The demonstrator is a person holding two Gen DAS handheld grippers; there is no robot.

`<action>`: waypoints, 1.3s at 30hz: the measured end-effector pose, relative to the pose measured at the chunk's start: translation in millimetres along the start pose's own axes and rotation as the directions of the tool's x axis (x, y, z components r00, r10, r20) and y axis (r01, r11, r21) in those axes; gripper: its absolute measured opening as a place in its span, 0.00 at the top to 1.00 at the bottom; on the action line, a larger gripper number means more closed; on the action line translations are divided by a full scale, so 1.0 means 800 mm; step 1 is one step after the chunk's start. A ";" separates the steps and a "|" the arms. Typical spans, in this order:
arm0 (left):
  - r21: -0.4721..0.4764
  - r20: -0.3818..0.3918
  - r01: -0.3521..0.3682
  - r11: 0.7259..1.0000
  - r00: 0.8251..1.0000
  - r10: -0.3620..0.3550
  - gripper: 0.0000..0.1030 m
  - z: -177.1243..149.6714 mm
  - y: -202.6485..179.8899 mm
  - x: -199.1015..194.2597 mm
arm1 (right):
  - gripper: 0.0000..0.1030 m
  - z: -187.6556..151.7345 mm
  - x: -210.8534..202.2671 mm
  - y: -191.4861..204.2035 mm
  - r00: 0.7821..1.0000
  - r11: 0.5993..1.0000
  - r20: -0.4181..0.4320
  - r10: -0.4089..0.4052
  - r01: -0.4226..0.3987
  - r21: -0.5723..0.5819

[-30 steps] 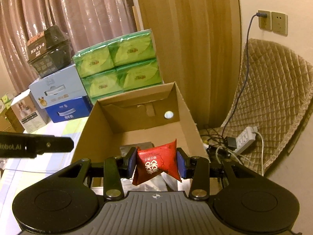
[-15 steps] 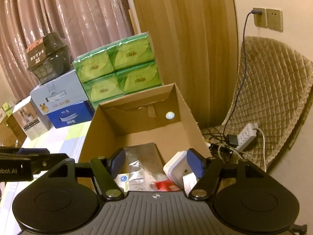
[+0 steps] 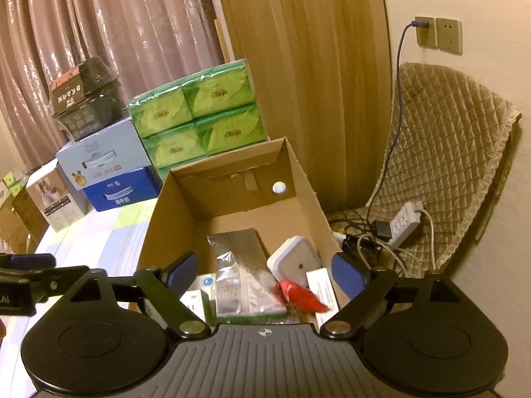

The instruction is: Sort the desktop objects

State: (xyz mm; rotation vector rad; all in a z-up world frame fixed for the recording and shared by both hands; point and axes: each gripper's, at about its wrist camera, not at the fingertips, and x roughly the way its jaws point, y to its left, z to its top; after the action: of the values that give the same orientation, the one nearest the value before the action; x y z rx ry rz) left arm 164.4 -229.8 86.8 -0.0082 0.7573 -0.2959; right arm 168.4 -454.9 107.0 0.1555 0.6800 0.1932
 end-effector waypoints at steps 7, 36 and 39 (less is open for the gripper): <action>-0.014 0.054 -0.038 0.999 0.998 0.038 0.01 -0.039 -0.006 -0.046 | 0.02 -0.011 -0.053 0.008 1.000 1.000 -0.013 -0.010 0.010 -0.030; -0.118 0.043 -0.100 0.988 0.994 0.105 0.01 -0.163 -0.046 -0.176 | 0.02 -0.130 -0.190 0.068 0.996 0.992 -0.063 -0.058 0.050 -0.120; -0.118 0.049 -0.108 0.987 0.992 0.114 0.01 -0.168 -0.047 -0.178 | 0.02 -0.134 -0.193 0.070 0.996 0.991 -0.057 -0.062 0.054 -0.125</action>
State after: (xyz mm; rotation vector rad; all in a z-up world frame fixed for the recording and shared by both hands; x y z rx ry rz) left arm -34.3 -214.2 89.8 -0.0823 0.7157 -0.1454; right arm -24.3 -427.5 130.5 0.0111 0.7305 0.1844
